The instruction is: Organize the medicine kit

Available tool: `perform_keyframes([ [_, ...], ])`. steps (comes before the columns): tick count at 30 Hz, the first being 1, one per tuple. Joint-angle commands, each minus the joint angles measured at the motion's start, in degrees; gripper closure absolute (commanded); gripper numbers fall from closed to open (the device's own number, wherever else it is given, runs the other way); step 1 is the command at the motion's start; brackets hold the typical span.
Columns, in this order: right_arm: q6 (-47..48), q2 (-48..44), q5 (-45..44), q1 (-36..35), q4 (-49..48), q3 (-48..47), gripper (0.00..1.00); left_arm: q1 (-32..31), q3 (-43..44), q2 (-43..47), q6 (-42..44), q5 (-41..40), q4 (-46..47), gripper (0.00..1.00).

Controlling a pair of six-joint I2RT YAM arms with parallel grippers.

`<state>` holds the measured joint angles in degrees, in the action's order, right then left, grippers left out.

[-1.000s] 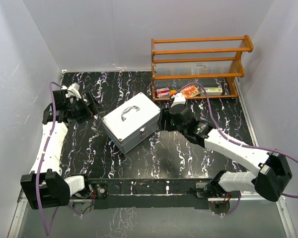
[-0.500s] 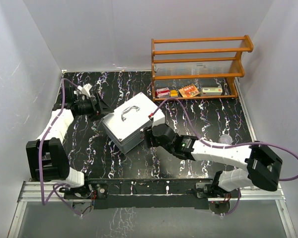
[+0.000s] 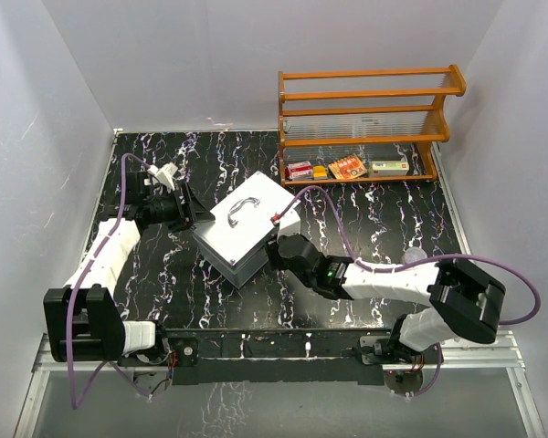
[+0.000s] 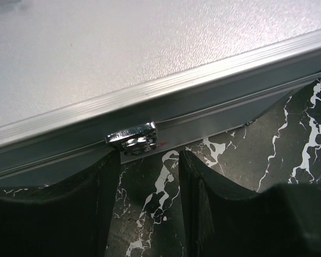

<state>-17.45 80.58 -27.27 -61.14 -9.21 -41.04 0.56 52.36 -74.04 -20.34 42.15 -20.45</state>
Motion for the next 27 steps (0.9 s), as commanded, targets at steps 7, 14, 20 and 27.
perform_keyframes([
  [7, 5.3, 1.8, -4.2, 0.1, -11.1, 2.8, 0.58, -0.6, -2.5, 2.8, 2.1, -2.0, -4.6, 0.38],
  [14, 5.0, 1.8, -11.3, 0.0, -8.8, 2.8, 0.67, -0.6, -2.5, 2.3, 1.9, -3.9, -5.3, 0.39],
  [20, 3.6, -1.4, -14.6, -0.4, -5.0, 4.6, 0.68, -0.6, -0.8, 1.0, 1.8, -3.5, -7.3, 0.39],
  [27, 4.2, -2.9, -18.7, -0.4, -3.7, 5.1, 0.69, -0.6, 0.1, -0.3, 1.7, -2.1, -7.6, 0.39],
])
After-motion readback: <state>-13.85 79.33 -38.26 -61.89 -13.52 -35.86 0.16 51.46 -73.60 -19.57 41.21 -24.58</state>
